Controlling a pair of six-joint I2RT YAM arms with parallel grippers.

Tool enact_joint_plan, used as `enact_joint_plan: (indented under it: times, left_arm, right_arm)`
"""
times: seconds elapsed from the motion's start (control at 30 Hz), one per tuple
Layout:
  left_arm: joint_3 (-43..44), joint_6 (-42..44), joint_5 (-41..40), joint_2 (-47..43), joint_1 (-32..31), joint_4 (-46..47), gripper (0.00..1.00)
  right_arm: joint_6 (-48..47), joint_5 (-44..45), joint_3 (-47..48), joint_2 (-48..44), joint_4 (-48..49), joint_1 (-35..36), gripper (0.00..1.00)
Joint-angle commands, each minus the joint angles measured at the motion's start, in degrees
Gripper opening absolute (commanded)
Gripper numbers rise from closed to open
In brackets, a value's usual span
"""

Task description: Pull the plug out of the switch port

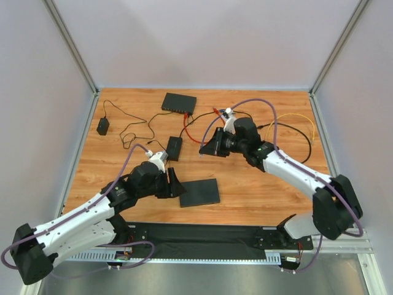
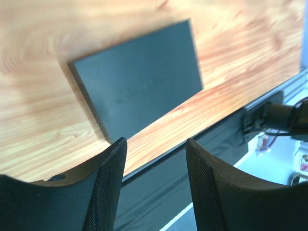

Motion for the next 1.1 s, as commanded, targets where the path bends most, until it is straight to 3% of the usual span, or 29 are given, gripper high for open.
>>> enact_joint_plan:
  times: [0.0, 0.23, 0.53, 0.8, 1.07]
  left_arm:
    - [4.3, 2.4, -4.7, -3.8, -0.2, -6.7, 0.61]
    - [4.3, 2.5, -4.8, -5.9, -0.2, -8.9, 0.61]
    - [3.5, 2.3, -4.3, -4.7, -0.2, -6.6, 0.62]
    - [3.4, 2.1, -2.5, -2.8, -0.2, -4.8, 0.61]
    - [2.5, 1.9, -3.0, -4.6, -0.2, -5.9, 0.62]
  right_arm:
    - [-4.4, 4.5, 3.0, -7.7, -10.2, -0.3, 0.00]
    - [-10.3, 8.7, 8.5, -16.3, -24.7, -4.7, 0.00]
    - [-15.7, 2.5, 12.7, -21.1, -30.3, -17.9, 0.00]
    - [-15.5, -10.1, 19.9, -14.5, -26.2, -28.9, 0.00]
    - [-2.8, -28.3, 18.8, -3.7, -8.9, -40.4, 0.00]
